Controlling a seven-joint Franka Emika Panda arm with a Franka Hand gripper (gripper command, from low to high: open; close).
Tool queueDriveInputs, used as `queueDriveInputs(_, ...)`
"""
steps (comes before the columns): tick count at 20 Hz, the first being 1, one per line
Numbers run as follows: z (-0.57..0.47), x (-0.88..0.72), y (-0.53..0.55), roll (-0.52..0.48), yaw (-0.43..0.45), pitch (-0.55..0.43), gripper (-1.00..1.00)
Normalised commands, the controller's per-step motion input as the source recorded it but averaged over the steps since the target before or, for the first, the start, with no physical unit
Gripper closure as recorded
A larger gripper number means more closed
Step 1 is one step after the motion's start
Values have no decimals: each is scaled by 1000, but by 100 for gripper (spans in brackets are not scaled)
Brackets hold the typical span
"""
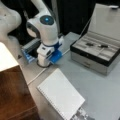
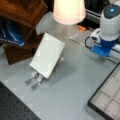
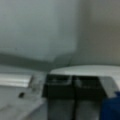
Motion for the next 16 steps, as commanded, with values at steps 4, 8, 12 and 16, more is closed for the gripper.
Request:
queueDriveInputs(4, -561, -1000, -173, 79, -60, -669, 100)
queueDriveInputs(8, -588, -1000, -195, 76, -50, -632, 100)
queueDriveInputs(12, -519, -1000, -156, 79, -55, -584, 100)
queueDriveInputs(16, -377, -1000, -114, 88, -59, -539, 100)
